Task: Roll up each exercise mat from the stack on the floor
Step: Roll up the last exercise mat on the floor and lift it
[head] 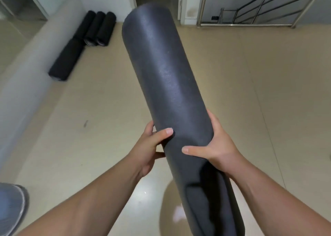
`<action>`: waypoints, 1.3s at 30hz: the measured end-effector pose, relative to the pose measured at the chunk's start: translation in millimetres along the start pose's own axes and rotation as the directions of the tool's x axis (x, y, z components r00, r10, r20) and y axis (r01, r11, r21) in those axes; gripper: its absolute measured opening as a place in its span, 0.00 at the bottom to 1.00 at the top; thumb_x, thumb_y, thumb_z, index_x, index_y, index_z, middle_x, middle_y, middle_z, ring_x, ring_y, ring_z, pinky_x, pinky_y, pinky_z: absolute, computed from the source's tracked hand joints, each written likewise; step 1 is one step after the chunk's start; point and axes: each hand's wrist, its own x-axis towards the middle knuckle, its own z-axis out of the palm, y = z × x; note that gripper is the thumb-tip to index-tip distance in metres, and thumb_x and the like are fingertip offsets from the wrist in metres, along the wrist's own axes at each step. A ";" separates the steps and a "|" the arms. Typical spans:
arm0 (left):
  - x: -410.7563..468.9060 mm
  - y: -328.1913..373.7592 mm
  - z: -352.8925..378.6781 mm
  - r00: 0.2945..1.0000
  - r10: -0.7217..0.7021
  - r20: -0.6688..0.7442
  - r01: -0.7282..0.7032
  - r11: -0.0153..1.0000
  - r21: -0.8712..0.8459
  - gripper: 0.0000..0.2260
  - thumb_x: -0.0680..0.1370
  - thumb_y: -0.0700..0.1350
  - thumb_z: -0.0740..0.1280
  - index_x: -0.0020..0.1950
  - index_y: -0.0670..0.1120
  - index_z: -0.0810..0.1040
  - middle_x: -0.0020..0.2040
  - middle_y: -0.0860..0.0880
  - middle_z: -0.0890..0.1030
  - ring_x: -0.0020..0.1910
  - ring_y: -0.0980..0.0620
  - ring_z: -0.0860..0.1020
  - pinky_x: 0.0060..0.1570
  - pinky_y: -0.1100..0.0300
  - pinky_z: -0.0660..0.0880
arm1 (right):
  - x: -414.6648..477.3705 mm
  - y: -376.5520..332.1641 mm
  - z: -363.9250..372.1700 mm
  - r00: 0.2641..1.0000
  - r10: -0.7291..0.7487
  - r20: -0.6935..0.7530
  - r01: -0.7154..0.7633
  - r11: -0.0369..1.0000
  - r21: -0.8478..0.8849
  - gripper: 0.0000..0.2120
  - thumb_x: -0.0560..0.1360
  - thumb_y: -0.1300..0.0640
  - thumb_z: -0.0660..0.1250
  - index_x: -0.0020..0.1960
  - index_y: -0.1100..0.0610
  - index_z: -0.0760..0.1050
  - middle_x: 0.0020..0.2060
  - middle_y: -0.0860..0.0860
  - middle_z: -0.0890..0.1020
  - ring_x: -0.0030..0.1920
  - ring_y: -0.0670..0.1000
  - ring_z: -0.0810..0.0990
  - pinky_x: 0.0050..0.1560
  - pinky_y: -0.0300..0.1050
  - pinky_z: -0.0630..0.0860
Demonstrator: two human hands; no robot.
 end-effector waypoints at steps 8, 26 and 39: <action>-91.6 137.4 -69.0 0.998 0.045 0.045 -0.048 0.997 0.060 0.29 0.70 0.52 0.74 0.70 0.61 0.73 0.63 0.57 0.82 0.62 0.54 0.81 0.61 0.40 0.78 | -41.0 -156.4 78.0 0.997 -0.050 -0.051 0.054 0.996 0.075 0.53 0.59 0.57 0.88 0.74 0.32 0.65 0.63 0.36 0.81 0.62 0.43 0.82 0.62 0.51 0.80; 119.0 385.1 -219.2 0.933 0.217 -0.287 -0.226 0.974 0.002 0.31 0.67 0.49 0.77 0.69 0.58 0.74 0.60 0.57 0.84 0.56 0.55 0.84 0.53 0.47 0.77 | 329.4 -311.9 156.9 0.946 -0.250 0.209 0.228 0.966 0.123 0.52 0.64 0.65 0.85 0.78 0.42 0.62 0.67 0.38 0.80 0.66 0.44 0.80 0.65 0.52 0.79; 297.1 535.6 -520.1 0.953 0.244 -0.183 -0.243 0.970 0.024 0.20 0.77 0.48 0.73 0.66 0.64 0.74 0.59 0.60 0.84 0.57 0.56 0.83 0.54 0.46 0.79 | 598.7 -419.9 384.5 0.979 -0.183 0.086 0.191 0.977 -0.091 0.55 0.58 0.45 0.87 0.76 0.33 0.60 0.65 0.34 0.78 0.64 0.42 0.79 0.65 0.53 0.79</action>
